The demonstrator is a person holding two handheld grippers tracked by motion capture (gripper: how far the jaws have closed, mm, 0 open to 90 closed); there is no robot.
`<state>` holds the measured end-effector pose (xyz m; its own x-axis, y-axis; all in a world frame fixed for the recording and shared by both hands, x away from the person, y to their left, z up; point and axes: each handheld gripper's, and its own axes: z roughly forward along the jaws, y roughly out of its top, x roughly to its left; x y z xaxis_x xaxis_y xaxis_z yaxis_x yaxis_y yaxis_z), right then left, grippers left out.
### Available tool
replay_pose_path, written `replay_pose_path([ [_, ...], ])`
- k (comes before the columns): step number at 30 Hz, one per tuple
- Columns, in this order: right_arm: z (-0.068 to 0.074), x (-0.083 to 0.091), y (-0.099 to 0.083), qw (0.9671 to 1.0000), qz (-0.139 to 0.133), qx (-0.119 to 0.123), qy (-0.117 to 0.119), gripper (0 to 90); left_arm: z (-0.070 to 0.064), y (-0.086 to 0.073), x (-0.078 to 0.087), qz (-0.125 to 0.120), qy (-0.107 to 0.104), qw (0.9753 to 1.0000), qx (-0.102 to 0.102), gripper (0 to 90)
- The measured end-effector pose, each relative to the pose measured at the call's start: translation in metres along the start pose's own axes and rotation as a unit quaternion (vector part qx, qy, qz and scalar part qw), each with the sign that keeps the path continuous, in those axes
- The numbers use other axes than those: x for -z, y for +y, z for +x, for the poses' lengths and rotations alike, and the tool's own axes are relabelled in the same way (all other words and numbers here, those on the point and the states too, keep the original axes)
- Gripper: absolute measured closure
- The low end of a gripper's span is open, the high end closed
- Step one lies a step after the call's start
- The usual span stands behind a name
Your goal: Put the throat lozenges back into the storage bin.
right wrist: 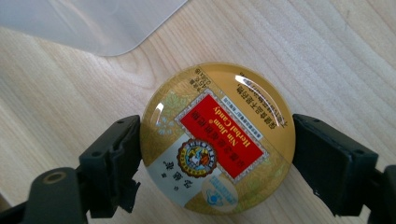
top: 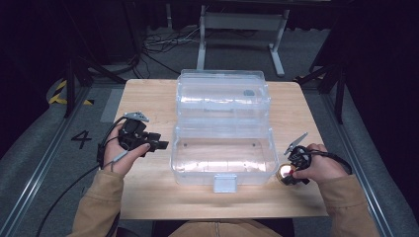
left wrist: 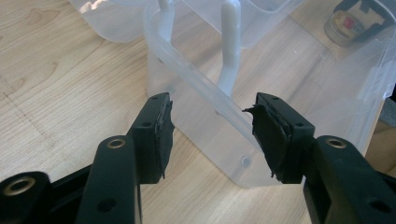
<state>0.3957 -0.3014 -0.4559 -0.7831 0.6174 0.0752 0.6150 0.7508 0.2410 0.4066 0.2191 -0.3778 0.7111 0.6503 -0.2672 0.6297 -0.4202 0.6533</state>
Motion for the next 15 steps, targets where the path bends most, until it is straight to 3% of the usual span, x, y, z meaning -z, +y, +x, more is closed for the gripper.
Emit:
replay_pose_path([
  [12,0.0016,-0.0079,0.0027,0.9999,0.007,0.014,-0.005,19.2,0.0011,-0.0006,-0.0003,0.001,0.002,1.0,0.002,47.2],
  [15,0.0006,-0.01,0.003,0.9995,0.006,0.03,-0.002,19.3,0.0018,-0.0007,0.0002,-0.001,0.003,1.0,-0.001,46.8],
])
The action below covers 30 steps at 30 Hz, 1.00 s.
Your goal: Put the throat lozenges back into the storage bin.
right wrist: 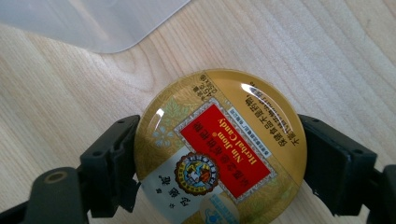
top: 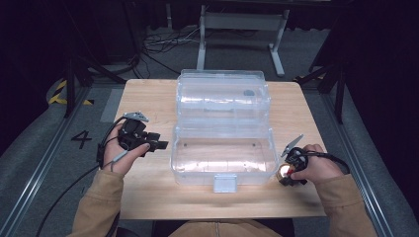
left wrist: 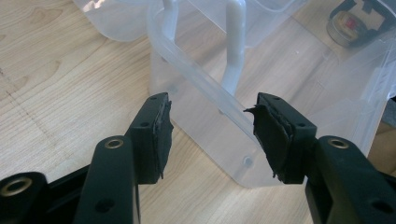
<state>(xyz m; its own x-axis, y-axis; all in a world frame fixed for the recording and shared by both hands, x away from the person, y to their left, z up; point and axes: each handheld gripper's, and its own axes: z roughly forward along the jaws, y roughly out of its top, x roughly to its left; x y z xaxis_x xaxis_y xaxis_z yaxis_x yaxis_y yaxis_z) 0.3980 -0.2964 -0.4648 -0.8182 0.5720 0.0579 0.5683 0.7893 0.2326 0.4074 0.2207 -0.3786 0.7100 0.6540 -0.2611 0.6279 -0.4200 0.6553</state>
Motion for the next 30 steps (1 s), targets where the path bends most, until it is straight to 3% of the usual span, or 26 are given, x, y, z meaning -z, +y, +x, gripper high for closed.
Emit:
replay_pose_path([
  [13,0.0,0.0,0.001,1.0,0.0,-0.005,-0.003,19.8,0.0,0.0,-0.001,-0.002,0.0,1.0,0.005,46.5],
  [16,0.0,0.0,0.0,0.9998,0.0,-0.017,-0.003,19.9,0.001,-0.001,-0.001,-0.001,0.0,1.0,0.007,46.5],
  [30,0.001,0.012,0.0,0.9987,-0.032,-0.039,-0.001,20.0,0.003,-0.001,-0.001,-0.002,0.001,1.0,0.009,46.5],
])
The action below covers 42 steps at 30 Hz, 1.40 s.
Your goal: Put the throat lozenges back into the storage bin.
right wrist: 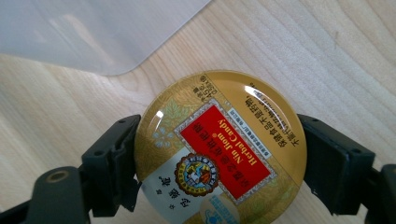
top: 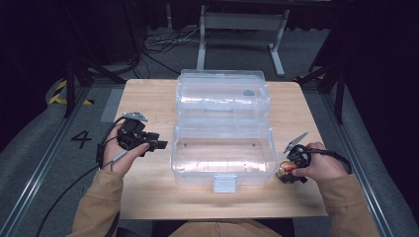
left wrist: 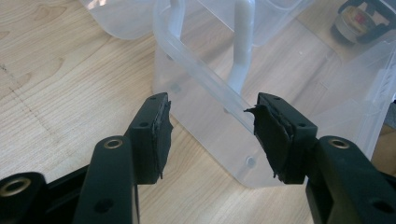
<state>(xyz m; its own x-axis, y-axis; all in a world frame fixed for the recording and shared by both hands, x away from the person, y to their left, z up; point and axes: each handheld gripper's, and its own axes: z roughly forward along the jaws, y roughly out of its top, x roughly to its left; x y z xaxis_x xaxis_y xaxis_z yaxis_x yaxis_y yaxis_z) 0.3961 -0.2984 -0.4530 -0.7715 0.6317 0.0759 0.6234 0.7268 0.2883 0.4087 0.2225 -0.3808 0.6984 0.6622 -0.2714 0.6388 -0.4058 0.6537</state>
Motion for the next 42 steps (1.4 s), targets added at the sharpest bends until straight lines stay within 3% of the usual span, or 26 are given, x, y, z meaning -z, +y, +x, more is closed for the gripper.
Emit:
replay_pose_path([
  [9,-0.001,0.019,0.0,0.9986,-0.048,-0.015,-0.013,20.0,0.0,-0.001,0.001,-0.001,0.001,1.0,0.002,46.5],
  [17,0.002,0.036,0.004,0.9949,-0.096,-0.019,-0.025,20.0,0.001,-0.003,0.003,-0.001,0.004,1.0,0.004,46.5],
  [26,0.004,0.053,0.01,0.9872,-0.153,-0.024,-0.038,20.0,0.001,-0.006,0.005,-0.003,0.007,0.9999,0.007,46.6],
  [42,0.011,0.073,0.015,0.9786,-0.199,-0.033,-0.042,20.0,0.001,-0.008,0.006,-0.002,0.008,0.9999,0.009,46.6],
])
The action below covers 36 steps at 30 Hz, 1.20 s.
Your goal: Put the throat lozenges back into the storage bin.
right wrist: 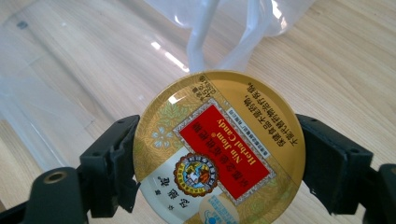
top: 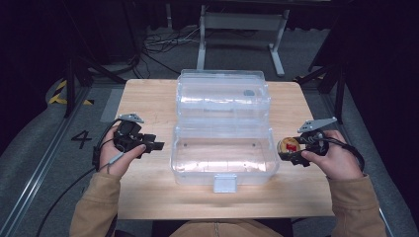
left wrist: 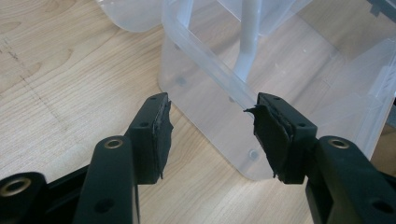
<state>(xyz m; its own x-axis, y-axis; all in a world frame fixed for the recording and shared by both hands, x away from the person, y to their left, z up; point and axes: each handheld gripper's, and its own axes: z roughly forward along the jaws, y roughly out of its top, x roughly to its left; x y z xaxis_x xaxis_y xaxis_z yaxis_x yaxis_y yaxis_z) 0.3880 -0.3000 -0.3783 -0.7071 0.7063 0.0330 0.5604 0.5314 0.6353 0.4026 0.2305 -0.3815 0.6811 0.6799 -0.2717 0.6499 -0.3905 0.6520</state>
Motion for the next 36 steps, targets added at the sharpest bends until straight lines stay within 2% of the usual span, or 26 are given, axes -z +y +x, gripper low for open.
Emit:
replay_pose_path([
  [6,0.006,0.004,0.006,1.0,-0.005,0.002,0.008,20.1,0.0,0.0,0.001,0.001,0.0,1.0,0.001,46.6],
  [10,0.01,0.007,0.012,0.9998,-0.013,0.009,0.009,20.0,0.0,0.0,0.0,0.002,0.001,1.0,0.001,46.6],
  [14,0.016,0.007,0.018,0.9993,-0.02,0.022,0.021,20.0,0.0,-0.001,0.0,0.004,0.0,1.0,0.0,46.7],
  [21,0.026,0.003,0.028,0.9984,-0.018,0.042,0.033,20.0,0.0,-0.001,-0.001,0.005,0.0,1.0,0.003,46.6],
  [25,0.032,-0.002,0.033,0.9975,-0.007,0.059,0.036,20.0,0.0,-0.001,-0.001,0.007,0.003,1.0,0.001,46.6],
  [32,0.043,-0.008,0.042,0.9962,-0.015,0.067,0.053,20.0,0.0,-0.002,-0.003,0.008,0.001,1.0,0.003,46.6],
  [36,0.047,-0.012,0.046,0.9959,-0.006,0.075,0.051,20.0,0.0,-0.002,-0.003,0.008,0.002,1.0,0.004,46.6],
])
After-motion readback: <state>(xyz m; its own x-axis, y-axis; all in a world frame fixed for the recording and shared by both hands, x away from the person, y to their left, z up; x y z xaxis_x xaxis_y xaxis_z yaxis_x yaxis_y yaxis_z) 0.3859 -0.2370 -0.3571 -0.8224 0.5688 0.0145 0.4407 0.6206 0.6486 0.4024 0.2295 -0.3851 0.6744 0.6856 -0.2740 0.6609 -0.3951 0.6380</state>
